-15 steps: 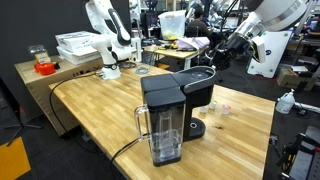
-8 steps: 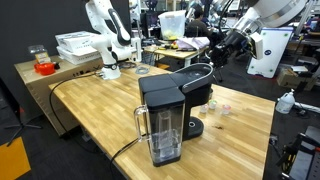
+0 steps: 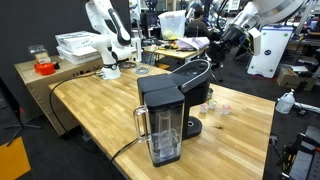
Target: Take the coffee pot out of the pot and put it on the table then open and close the coffee machine chamber
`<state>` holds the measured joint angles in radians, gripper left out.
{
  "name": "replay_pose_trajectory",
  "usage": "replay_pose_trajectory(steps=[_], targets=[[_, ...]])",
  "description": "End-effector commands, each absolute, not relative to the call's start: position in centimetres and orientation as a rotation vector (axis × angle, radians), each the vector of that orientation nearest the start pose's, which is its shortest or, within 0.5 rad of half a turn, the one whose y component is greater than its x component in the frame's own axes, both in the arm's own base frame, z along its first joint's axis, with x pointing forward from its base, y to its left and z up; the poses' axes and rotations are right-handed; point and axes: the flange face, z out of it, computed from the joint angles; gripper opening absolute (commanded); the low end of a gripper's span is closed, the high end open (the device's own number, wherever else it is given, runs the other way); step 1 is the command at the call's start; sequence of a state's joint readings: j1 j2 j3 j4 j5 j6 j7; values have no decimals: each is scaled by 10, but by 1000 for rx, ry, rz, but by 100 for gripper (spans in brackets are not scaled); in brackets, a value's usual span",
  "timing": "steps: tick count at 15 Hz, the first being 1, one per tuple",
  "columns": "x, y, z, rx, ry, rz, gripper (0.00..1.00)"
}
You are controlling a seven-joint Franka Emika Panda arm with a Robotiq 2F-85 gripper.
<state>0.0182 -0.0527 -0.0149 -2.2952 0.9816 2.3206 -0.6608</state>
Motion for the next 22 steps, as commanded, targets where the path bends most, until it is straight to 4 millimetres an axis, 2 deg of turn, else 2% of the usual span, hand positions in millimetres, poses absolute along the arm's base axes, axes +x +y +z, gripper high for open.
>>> replay_pose_trajectory(steps=[1,3,6,10,16,22], targets=[[521,36,397,-2463,-88,-349,0],[523,46,404,-2490,-149,-328,0],[523,72,410,-2512,-240,-276,0],[524,82,416,-2531,-302,-252,0],[526,66,411,-2576,-280,-246,0],[527,21,397,-2711,-143,-215,0]])
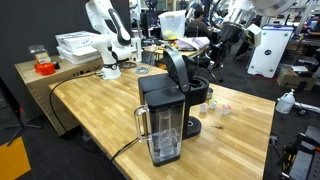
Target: Take the coffee pot out of the pot and put it on the table then open and close the coffee machine chamber
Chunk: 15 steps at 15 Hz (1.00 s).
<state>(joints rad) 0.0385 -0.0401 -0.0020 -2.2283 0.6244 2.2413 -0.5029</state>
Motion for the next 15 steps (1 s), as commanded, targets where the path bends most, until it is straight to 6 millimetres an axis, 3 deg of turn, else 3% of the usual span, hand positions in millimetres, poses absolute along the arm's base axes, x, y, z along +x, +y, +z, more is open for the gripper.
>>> replay_pose_trajectory(steps=[1,5,8,9,10,12,14,15], targets=[[527,12,395,-2724,-113,-208,0],[527,-15,382,-2757,-21,-172,4],[530,-14,372,-2747,-8,-146,4],[531,-11,371,-2744,-17,-141,7],[532,-8,371,-2739,-29,-140,18],[534,-1,375,-2739,-54,-148,30],[537,5,382,-2733,-79,-163,10],[538,9,386,-2726,-95,-172,6]])
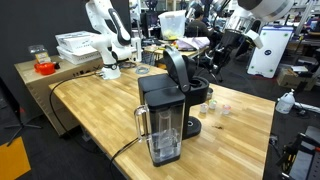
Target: Take the coffee pot out of the pot and put it on the table then open and close the coffee machine chamber
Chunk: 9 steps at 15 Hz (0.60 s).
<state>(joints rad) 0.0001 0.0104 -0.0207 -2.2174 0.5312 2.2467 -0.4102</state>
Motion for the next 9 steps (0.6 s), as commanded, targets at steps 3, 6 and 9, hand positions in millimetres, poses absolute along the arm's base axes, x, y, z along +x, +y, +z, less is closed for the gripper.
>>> replay_pose_trajectory(steps=[3,6,9], targets=[[543,22,400,-2697,-136,-214,0],[549,36,418,-2656,-179,-266,0],[556,50,434,-2578,-210,-329,0]])
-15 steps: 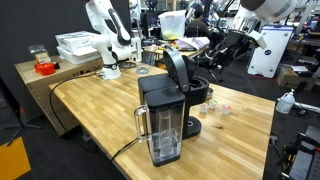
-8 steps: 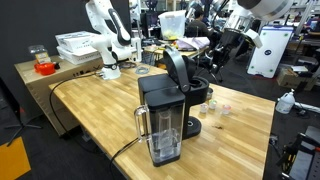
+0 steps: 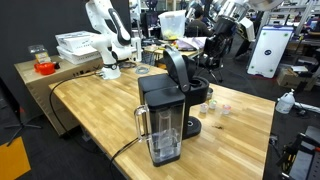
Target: Take the coffee pot out of the pot and put it on the table then open and close the coffee machine chamber
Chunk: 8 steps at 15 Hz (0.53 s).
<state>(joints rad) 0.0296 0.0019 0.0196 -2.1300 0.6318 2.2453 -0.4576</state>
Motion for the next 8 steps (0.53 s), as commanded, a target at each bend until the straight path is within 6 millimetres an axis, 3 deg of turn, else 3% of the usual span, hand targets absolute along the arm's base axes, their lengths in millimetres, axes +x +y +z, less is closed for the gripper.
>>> replay_pose_trajectory(steps=[1,8], targets=[[557,52,437,-2558,-213,-343,0],[561,58,456,-2454,-245,-421,0]])
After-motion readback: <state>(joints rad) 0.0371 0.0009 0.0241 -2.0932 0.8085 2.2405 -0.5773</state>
